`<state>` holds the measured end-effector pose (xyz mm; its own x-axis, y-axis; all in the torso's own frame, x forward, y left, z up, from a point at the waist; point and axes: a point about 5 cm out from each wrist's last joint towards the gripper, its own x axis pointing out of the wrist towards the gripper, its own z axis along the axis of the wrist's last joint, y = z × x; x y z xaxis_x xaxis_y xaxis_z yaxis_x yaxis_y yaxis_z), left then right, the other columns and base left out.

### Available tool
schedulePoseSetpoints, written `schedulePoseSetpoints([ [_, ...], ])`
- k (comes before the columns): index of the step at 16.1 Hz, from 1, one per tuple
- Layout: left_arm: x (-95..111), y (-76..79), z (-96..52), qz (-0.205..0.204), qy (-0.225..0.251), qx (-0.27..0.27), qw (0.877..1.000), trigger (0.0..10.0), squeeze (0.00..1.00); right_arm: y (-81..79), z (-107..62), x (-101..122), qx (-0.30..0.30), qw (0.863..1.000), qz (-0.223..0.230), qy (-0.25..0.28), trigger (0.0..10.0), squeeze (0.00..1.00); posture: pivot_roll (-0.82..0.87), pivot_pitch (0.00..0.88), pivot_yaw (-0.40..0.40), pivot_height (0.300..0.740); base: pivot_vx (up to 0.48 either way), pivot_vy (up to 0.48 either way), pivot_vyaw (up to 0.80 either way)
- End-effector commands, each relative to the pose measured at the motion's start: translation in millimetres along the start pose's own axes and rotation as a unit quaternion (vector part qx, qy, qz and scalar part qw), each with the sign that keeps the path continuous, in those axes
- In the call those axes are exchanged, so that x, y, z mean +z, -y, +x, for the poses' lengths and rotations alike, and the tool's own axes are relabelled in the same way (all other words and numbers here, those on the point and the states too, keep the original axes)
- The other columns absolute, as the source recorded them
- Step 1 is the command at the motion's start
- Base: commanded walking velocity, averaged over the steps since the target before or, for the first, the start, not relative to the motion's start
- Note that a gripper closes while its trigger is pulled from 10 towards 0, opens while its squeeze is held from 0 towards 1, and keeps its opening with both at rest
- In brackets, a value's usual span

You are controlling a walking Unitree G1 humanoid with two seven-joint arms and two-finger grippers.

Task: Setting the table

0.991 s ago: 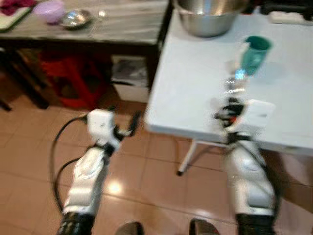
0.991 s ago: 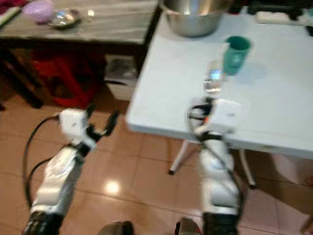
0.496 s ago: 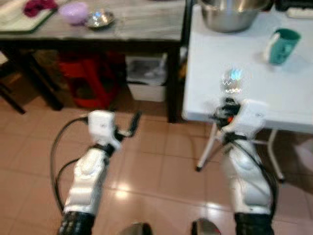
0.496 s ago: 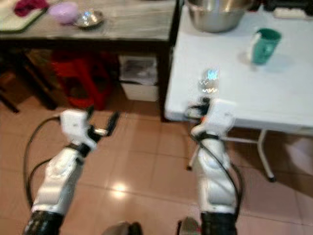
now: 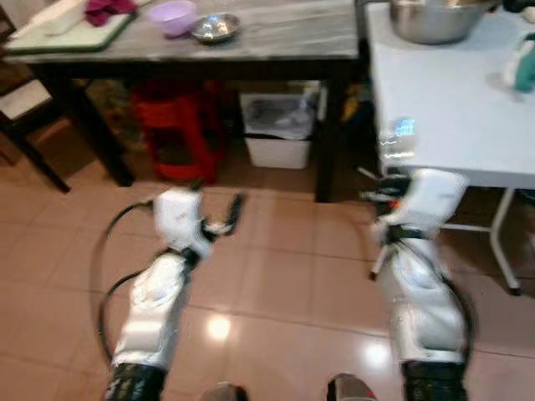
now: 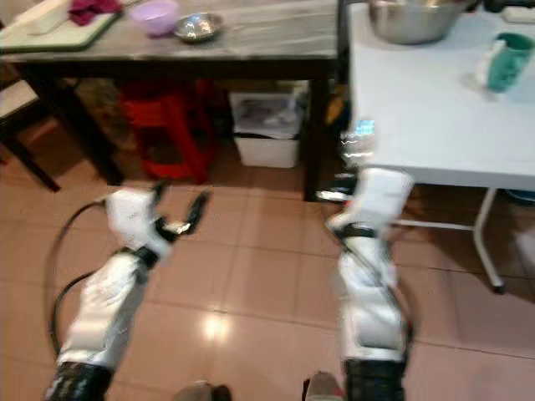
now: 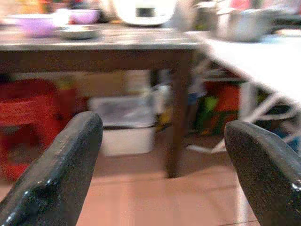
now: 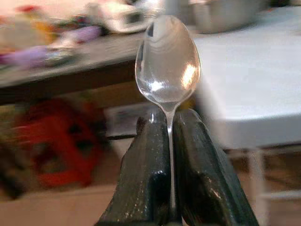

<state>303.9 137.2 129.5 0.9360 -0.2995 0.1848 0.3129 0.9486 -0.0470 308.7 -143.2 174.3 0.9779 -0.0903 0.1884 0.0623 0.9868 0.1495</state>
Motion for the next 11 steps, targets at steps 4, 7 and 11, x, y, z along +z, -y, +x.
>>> schedulePoseSetpoints([
  [4, 3.0, -0.7, -2.3, -0.013, 0.007, -0.011, 1.0, 10.0, 0.0, 4.2, 1.2, 1.0, -0.003, 1.0, -0.004, 0.006, 10.0, 0.0, -0.09, 0.168, 0.1, 0.74, 0.064, 0.0, 0.0],
  [7, 3.3, -1.4, -4.2, -0.013, 0.008, -0.013, 1.0, 10.0, 0.0, 3.3, 1.8, 0.3, -0.001, 1.0, -0.004, 0.006, 10.0, 0.0, -0.09, 0.169, 0.1, 0.74, 0.358, 0.0, 0.0],
  [11, 2.7, -0.1, -4.2, -0.017, 0.007, -0.016, 1.0, 10.0, 0.0, 3.9, 1.5, -1.2, -0.002, 1.0, -0.006, 0.004, 10.0, 0.0, -0.09, 0.171, 0.102, 0.74, 0.349, 0.0, 0.0],
])
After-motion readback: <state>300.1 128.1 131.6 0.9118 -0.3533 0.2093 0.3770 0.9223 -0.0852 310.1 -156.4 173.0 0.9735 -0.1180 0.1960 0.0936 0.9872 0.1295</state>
